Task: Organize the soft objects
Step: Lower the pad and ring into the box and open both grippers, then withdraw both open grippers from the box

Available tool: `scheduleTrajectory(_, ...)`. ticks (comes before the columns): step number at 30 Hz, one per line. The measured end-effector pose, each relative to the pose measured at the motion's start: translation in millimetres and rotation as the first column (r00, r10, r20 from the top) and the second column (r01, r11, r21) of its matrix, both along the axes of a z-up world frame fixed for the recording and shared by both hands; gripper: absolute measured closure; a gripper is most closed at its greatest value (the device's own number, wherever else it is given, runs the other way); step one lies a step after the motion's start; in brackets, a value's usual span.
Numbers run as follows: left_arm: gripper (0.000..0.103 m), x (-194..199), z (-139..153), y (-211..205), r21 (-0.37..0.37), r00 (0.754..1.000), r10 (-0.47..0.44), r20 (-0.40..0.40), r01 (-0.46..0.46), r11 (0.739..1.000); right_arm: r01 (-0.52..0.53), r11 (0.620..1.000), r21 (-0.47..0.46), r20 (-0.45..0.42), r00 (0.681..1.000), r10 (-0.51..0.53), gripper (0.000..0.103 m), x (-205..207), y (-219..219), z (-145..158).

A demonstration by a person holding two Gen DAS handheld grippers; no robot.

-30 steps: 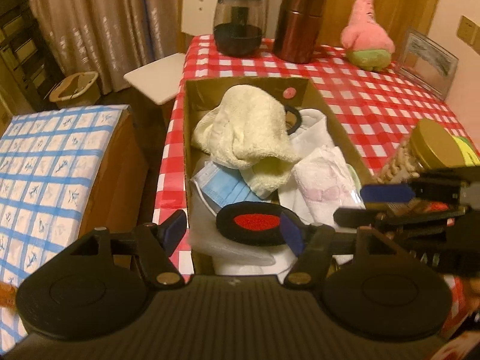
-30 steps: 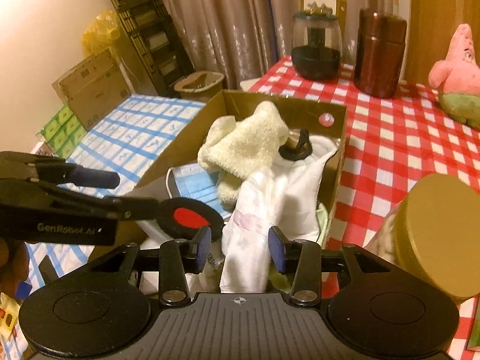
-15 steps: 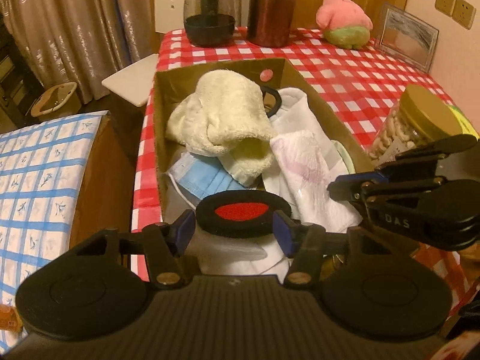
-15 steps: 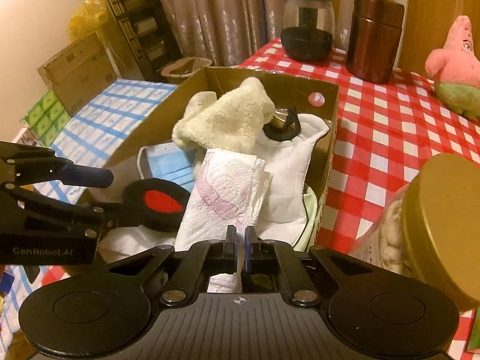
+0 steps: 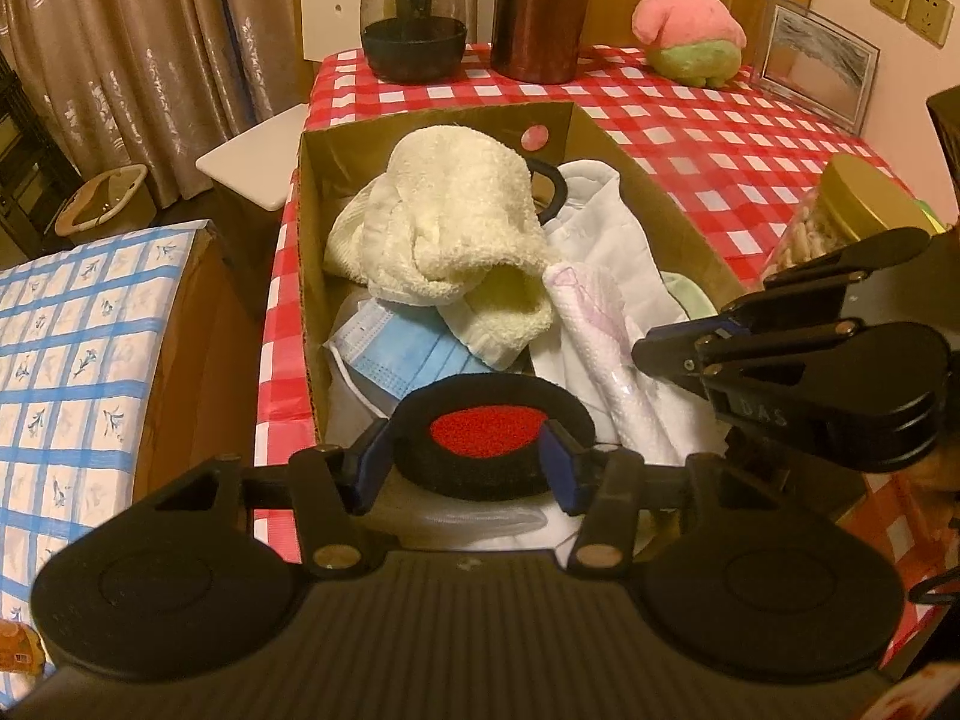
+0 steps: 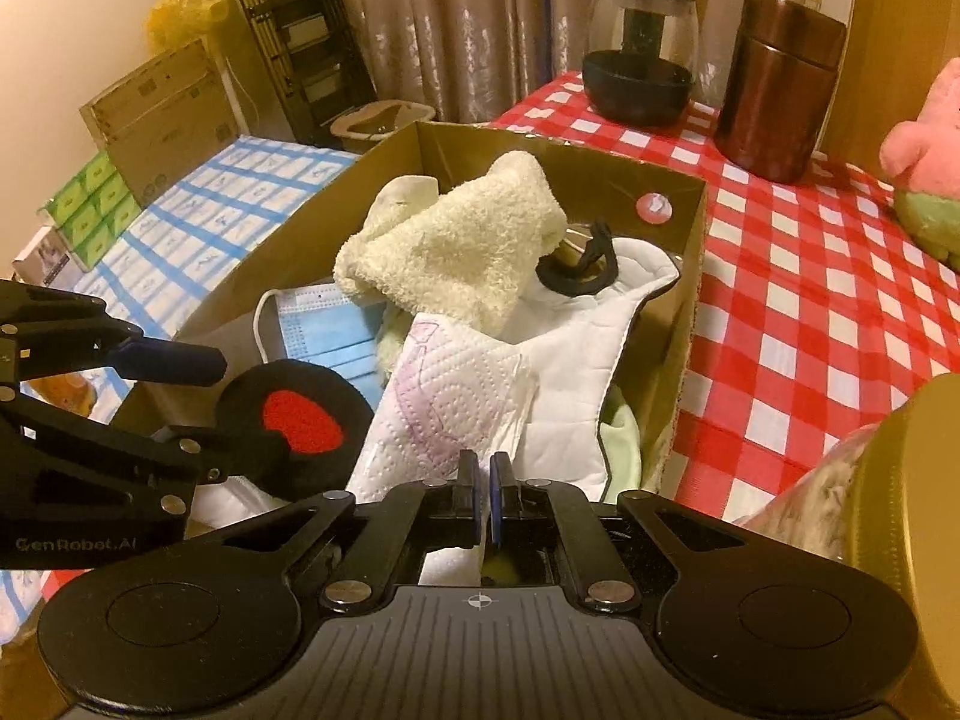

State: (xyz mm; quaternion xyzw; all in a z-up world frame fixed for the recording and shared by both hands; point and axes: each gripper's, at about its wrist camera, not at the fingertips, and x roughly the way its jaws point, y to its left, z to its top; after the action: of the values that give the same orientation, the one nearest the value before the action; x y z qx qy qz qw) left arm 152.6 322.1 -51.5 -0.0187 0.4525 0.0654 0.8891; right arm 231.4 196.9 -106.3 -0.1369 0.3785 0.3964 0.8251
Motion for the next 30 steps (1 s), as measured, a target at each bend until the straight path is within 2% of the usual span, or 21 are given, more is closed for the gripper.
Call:
scheduleTrajectory(7, 0.054, -4.8, 4.6, -2.6, 0.02, 1.0, -0.003, -0.005, 0.003, 1.0, -0.011, 1.0, 0.026, 0.012, 1.0, 0.011, 0.095, -9.2, -8.3, 12.0)
scheduleTrajectory(10, 0.052, -8.5, 6.7, -2.7, 0.026, 1.0, 0.001, -0.002, -0.001, 1.0, -0.014, 0.999, 0.033, 0.028, 1.0, 0.013, 0.082, -15.3, -12.6, 18.0)
scheduleTrajectory(12, 0.05, -11.1, 8.7, -2.2, 0.024, 1.0, 0.007, 0.004, -0.007, 1.0, -0.013, 0.999, 0.041, 0.03, 0.999, 0.011, 0.063, -17.9, -16.6, 20.1)
scheduleTrajectory(18, 0.038, -17.8, 18.9, -3.5, 0.037, 0.999, 0.013, 0.036, -0.014, 0.999, -0.02, 0.999, 0.045, 0.042, 0.999, 0.019, 0.053, -25.7, -25.7, 27.0)
scheduleTrajectory(23, 0.022, -23.5, 24.8, -3.8, 0.058, 0.999, 0.02, 0.05, -0.023, 0.998, -0.021, 0.998, 0.06, 0.05, 0.999, 0.018, 0.045, -31.2, -35.9, 34.3)
scheduleTrajectory(30, 0.018, -30.7, 26.5, -1.6, 0.041, 0.997, 0.067, 0.026, -0.068, 0.997, -0.015, 0.997, 0.081, 0.061, 0.998, 0.01, 0.032, -41.8, -48.6, 46.7)
